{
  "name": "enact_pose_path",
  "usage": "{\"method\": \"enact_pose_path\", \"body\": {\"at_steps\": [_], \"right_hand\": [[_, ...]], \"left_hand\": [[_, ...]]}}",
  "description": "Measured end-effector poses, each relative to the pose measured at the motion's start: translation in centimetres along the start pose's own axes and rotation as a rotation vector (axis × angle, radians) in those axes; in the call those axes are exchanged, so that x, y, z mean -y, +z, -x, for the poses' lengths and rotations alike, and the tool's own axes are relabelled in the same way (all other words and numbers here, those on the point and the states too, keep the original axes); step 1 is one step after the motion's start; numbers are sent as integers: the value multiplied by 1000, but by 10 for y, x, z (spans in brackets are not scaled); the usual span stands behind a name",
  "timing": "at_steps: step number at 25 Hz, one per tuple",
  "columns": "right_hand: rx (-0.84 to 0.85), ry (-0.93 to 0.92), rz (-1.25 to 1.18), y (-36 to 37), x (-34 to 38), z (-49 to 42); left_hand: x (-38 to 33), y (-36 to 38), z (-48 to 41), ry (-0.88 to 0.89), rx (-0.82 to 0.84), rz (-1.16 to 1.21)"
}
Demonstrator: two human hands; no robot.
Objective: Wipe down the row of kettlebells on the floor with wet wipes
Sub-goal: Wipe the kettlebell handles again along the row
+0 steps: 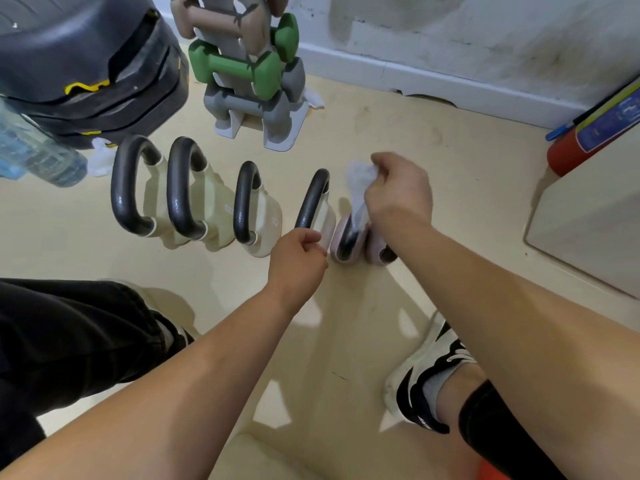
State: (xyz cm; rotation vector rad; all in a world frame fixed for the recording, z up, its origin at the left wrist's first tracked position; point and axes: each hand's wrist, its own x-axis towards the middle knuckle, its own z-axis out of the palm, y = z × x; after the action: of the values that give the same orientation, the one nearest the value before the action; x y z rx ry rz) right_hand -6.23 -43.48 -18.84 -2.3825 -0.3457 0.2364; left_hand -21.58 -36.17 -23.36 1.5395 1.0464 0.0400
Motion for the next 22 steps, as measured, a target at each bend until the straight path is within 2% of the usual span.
{"method": "enact_pose_path", "body": {"at_steps": [2,6,8,12,14,17,19,20,22], "right_hand": [[40,-210,165,8,-5,-8],[359,-458,514,54,-52,18],[396,-568,589,63,-68,36],[491,-936,739,54,-88,67],[497,-903,752,51,-83,61],[389,-535,613,52,-56,22],[462,-289,440,51,-48,-5],[501,-237,386,53,-50,-12],[473,-253,408,59,-53,-8]], "left_hand": [[-2,-2,-5,8,-15,19],[0,-3,-8,1,-7,9],[6,-3,-11,-7,-6,-3],[14,-3,-12,-27,-76,-33],[18,-3,-11,-39,-73,-52],[22,-2,-9,-71,-60,-46],[21,-1,-8,-76,-48,-56],[20,-2,-8,-70,-38,-64],[19,-3,-8,-56,-23,-71]]}}
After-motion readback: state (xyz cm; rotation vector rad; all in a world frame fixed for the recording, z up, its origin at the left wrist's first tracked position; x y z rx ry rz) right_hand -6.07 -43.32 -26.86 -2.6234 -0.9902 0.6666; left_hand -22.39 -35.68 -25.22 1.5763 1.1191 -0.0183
